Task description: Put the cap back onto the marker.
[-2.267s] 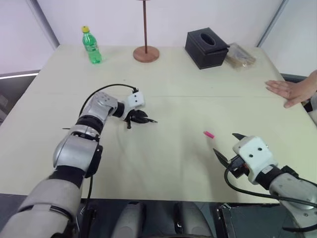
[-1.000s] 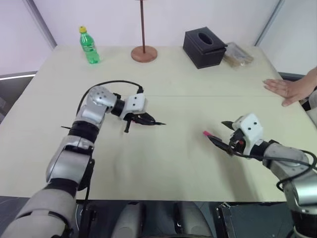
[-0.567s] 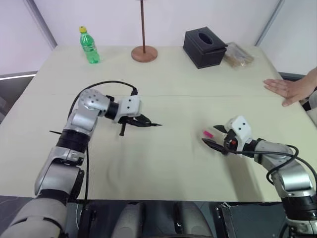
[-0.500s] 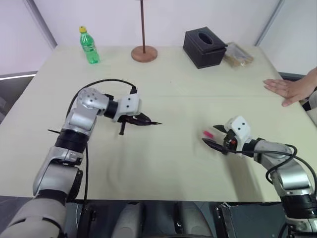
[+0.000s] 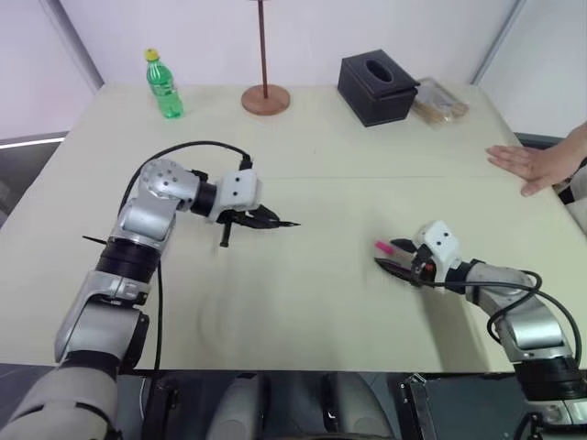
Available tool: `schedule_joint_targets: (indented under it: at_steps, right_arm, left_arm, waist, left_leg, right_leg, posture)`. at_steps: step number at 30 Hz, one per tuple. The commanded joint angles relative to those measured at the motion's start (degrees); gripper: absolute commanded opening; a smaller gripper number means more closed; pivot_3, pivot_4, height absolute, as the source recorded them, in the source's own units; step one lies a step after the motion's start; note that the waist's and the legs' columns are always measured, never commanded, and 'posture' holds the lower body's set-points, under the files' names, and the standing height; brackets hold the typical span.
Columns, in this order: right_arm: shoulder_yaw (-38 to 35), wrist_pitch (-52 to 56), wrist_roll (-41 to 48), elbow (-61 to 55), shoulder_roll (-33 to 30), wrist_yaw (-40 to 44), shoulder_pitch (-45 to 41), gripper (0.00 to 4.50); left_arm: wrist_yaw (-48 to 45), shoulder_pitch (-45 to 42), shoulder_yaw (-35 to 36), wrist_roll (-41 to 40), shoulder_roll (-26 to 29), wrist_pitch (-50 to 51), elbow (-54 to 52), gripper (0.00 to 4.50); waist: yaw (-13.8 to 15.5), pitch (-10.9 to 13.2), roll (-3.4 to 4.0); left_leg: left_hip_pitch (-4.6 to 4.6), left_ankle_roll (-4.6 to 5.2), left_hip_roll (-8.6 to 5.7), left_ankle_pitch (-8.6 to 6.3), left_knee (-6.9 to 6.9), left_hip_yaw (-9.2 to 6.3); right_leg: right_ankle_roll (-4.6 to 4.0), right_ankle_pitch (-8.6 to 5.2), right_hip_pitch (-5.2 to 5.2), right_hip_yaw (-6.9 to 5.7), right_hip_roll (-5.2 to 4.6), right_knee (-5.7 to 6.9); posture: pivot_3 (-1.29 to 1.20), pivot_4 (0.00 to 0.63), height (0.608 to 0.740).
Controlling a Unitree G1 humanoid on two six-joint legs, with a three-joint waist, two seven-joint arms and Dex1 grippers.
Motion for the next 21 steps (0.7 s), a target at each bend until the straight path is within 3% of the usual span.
schedule_joint_targets:
  at_steps: [1, 2, 3, 9, 13, 21]
  right_arm:
    - [-0.25, -0.75, -0.26, 0.08, 0.14, -0.14, -0.22, 0.49]
    - [-0.21, -0.70, -0.24, 0.01, 0.15, -0.14, -0.18, 0.05]
    - [-0.15, -0.68, -0.28, -0.14, 0.13, -0.16, -0.09, 0.01]
    - [-0.14, 0.76, -1.02, -7.29, -1.04, -1.51, 1.32, 0.01]
    - [2.11, 2.27, -4.73, -16.87, -5.08, -1.12, 1.68, 0.01]
    - [7.10, 9.57, -5.05, -27.54, -8.52, 1.00, -3.33, 0.01]
  left_arm:
    - [-0.35, 0.00, -0.01, -1.24, 1.04, 0.59, -2.01, 0.00]
    - [-0.34, -0.04, -0.12, -1.40, 1.11, 0.69, -2.02, 0.00]
    - [-0.41, -0.06, -0.21, -1.57, 1.13, 0.85, -2.01, 0.00]
    - [-0.61, -0.79, -1.26, -1.43, -0.48, -1.16, 0.00, 0.00]
    - [-0.42, -1.94, -3.40, 0.50, -2.35, -7.17, 3.98, 0.00]
    - [0.46, -6.19, -6.25, 2.68, -6.58, -17.42, 12.92, 0.00]
  waist:
    - [0.00, 0.00, 0.00]
    - [0.00, 0.00, 0.00]
    - [0.00, 0.00, 0.00]
    - [0.06, 0.00, 0.00]
    - [0.06, 0.00, 0.02]
    - [0.08, 0.02, 0.00]
  left_leg:
    - [0.00, 0.00, 0.00, 0.00, 0.00, 0.00]
    - [0.00, 0.00, 0.00, 0.00, 0.00, 0.00]
    - [0.00, 0.00, 0.00, 0.00, 0.00, 0.00]
    - [0.00, 0.00, 0.00, 0.00, 0.00, 0.00]
    - [-0.01, 0.00, -0.01, 0.00, 0.01, 0.02]
    - [-0.04, 0.00, -0.03, 0.00, 0.01, 0.03]
  right_leg:
    - [0.00, 0.00, 0.00, 0.00, 0.00, 0.00]
    - [0.00, 0.00, 0.00, 0.00, 0.00, 0.00]
    - [0.00, 0.00, 0.00, 0.00, 0.00, 0.00]
    - [0.00, 0.00, 0.00, 0.01, 0.00, 0.00]
    - [0.00, 0.00, -0.01, 0.03, -0.02, 0.00]
    - [0.00, 0.00, -0.05, 0.02, 0.01, 0.00]
  posture:
    - [0.00, 0.150, 0.740]
    - [0.00, 0.150, 0.740]
    - [0.00, 0.150, 0.740]
    - [0.00, 0.150, 0.740]
    - [0.00, 0.150, 0.740]
    - [0.00, 0.150, 0.740]
